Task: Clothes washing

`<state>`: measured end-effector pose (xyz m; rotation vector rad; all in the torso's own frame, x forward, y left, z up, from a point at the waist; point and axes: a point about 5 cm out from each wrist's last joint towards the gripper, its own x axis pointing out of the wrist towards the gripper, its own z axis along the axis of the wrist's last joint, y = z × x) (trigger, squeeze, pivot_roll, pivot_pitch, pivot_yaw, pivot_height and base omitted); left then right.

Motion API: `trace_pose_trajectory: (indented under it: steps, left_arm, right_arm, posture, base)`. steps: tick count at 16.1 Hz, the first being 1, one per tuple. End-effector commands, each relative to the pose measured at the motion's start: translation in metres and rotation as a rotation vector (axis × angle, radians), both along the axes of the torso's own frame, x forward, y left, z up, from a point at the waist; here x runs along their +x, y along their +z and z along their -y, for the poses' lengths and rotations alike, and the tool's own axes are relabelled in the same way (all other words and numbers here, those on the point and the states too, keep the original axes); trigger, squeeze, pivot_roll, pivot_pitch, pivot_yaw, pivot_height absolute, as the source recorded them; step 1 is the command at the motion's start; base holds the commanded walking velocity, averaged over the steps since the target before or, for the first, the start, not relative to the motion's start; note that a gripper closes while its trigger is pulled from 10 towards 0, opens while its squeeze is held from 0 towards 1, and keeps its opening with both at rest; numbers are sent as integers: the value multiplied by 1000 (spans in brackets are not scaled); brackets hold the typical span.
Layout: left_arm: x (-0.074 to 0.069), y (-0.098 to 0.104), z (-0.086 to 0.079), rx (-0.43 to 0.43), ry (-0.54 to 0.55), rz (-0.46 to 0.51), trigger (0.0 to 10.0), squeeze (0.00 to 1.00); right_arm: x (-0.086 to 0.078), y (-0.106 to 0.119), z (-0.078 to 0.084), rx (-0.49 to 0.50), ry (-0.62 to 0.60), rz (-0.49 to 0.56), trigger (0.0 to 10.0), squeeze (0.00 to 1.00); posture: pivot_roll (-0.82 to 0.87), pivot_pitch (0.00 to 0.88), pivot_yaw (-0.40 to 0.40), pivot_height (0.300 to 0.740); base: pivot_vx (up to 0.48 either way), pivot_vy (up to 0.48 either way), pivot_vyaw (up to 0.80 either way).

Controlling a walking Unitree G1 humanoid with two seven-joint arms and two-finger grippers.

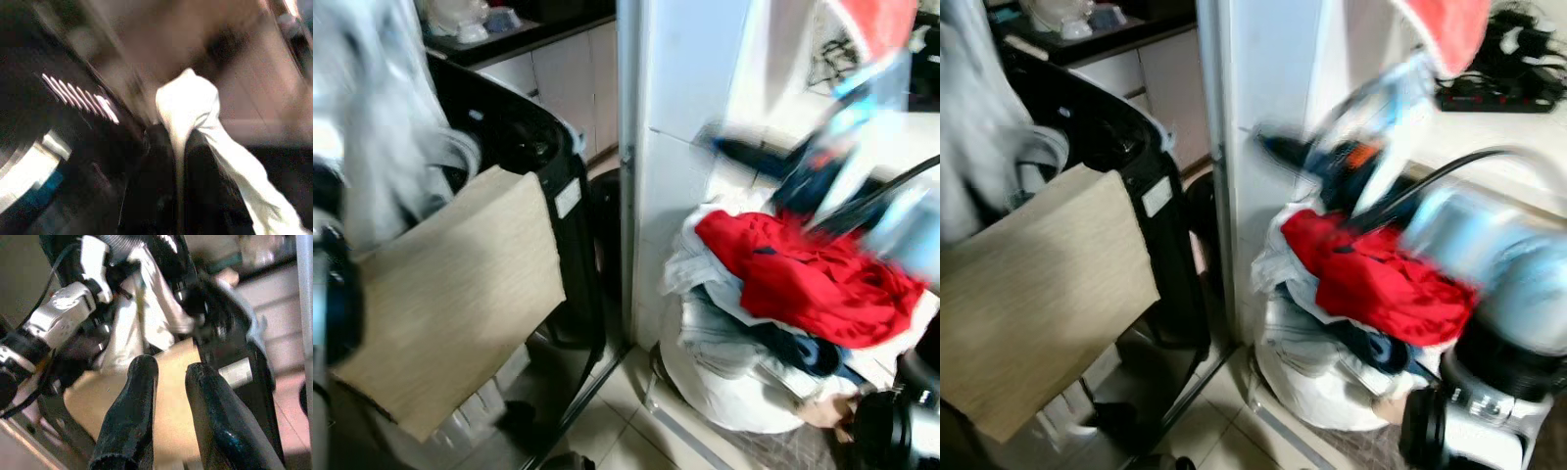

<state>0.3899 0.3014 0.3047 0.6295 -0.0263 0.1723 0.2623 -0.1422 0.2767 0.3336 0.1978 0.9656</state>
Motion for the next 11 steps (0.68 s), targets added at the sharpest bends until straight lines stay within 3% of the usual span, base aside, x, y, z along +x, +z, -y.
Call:
trace_pose_trajectory:
  steps: [1,3,4,10,11]
  left_arm:
    - [-6,-16,-18,-68,87,-104,10000,0]
    - [-12,-37,-31,-147,138,-186,10000,0]
    - [-16,-49,-37,-202,144,-235,10000,1000]
    - [-19,-48,-44,-148,156,-278,10000,1000]
    - [-19,-44,-44,-124,163,-262,10000,1000]
  right_arm:
    - [-8,-9,-11,-142,21,21,10000,0]
    - [-14,-22,-20,-237,41,42,10000,0]
    - [-17,-30,-28,-257,50,89,10000,0]
    - [-8,-41,-24,-332,-21,125,10000,0]
    - [5,-41,-14,-336,-149,131,10000,0]
  posture:
    - [-160,0,51,740]
    - [-161,0,50,740]
    - [-159,0,48,740]
    - [-157,0,48,740]
    - [-157,0,48,740]
  base:
    - [0,0,0]
    - [0,0,0]
    - [0,0,0]
    - [0,0,0]
    - [0,0,0]
